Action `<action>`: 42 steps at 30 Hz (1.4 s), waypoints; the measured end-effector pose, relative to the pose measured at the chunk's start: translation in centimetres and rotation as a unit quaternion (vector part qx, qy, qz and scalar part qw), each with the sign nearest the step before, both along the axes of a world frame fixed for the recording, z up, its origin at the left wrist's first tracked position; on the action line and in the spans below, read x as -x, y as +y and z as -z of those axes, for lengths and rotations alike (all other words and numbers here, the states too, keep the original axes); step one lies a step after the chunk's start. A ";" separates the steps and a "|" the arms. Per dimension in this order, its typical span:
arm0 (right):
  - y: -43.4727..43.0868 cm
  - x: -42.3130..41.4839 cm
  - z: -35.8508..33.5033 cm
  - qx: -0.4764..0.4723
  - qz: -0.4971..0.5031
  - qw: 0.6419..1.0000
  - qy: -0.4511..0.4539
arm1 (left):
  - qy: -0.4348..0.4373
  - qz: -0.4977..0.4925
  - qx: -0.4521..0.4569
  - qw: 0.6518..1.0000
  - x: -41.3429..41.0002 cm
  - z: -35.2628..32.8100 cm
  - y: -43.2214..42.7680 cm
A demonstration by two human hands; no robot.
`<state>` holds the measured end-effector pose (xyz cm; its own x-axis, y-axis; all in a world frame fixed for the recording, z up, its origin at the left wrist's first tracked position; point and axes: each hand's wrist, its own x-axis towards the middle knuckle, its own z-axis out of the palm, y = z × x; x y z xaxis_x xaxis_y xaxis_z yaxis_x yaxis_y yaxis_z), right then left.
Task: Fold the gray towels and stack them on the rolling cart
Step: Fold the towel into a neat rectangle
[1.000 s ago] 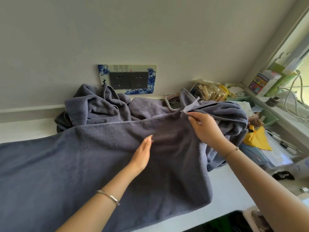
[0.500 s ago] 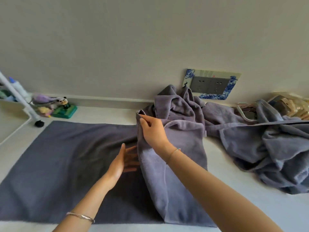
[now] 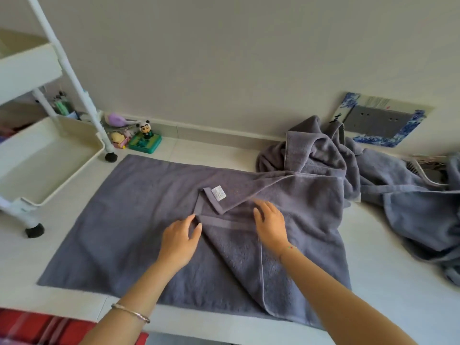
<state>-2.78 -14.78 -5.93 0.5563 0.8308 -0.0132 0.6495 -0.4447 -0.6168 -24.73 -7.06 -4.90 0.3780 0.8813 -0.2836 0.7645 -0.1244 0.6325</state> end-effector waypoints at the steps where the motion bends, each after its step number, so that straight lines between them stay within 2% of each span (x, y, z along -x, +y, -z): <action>1: -0.8 -0.5 0.8 0.041 -0.018 0.999 -0.012 | 0.069 0.044 -0.035 0.996 0.1 0.4 -0.1; 4: -3.1 -1.2 2.9 0.127 -0.074 0.986 -0.074 | 0.170 0.106 0.017 0.980 0.4 1.1 -0.6; 9: -6.6 -1.3 3.3 0.118 -0.055 0.985 -0.115 | 0.234 0.157 0.080 0.956 -0.6 0.9 -3.4; 12: -8.0 -1.9 2.7 0.107 -0.058 0.989 -0.086 | 0.257 0.178 0.098 0.945 -1.3 0.4 -4.6; 14: -8.3 -2.0 1.7 0.071 -0.061 0.995 -0.045 | 0.244 0.168 0.086 0.951 -1.4 0.2 -4.5; 17: -8.1 -1.5 0.7 0.039 -0.114 0.988 -0.096 | 0.201 0.144 0.009 0.969 -1.3 0.4 -3.8; 19: -7.6 -1.1 0.1 0.094 -0.148 0.976 -0.131 | 0.160 0.125 -0.042 0.978 -1.1 0.4 -3.8; 22: -6.1 -0.7 -1.6 0.224 -0.157 0.953 -0.130 | 0.070 0.094 0.008 0.993 -1.1 -0.2 -3.7; 24: -5.1 -0.3 -2.9 0.250 -0.149 0.955 -0.058 | 0.023 0.064 0.067 0.995 -0.9 -0.9 -3.6; 26: -4.4 1.0 -4.4 0.210 -0.160 0.960 0.097 | 0.013 0.032 0.120 0.992 -0.8 -1.5 -3.3; 28: -3.5 2.6 -6.4 0.178 -0.226 0.921 0.263 | 0.006 -0.005 0.208 0.978 -0.6 -2.0 -2.9; 30: -2.6 3.7 -7.8 0.197 -0.278 0.868 0.361 | -0.005 -0.038 0.292 0.956 0.0 -2.8 -2.7; 31: -2.1 3.7 -7.9 0.198 -0.272 0.876 0.346 | -0.008 -0.044 0.313 0.949 0.3 -3.0 -2.6; 33: -0.7 2.8 -6.7 0.144 -0.204 0.947 0.202 | -0.012 -0.048 0.338 0.940 1.0 -3.1 -2.6; 34: -0.2 2.3 -5.7 0.117 -0.162 0.972 0.125 | -0.023 -0.052 0.346 0.937 1.3 -2.9 -2.6; 35: 0.3 1.8 -4.7 0.105 -0.136 0.982 0.081 | -0.033 -0.054 0.349 0.935 1.4 -2.7 -2.7; 39: 1.8 1.6 -0.8 0.131 -0.154 0.979 -0.025 | -0.059 -0.033 0.295 0.953 1.6 -1.0 -3.5; 42: 2.5 1.5 0.7 0.076 -0.136 0.983 -0.095 | -0.077 -0.018 0.265 0.961 1.1 0.0 -4.3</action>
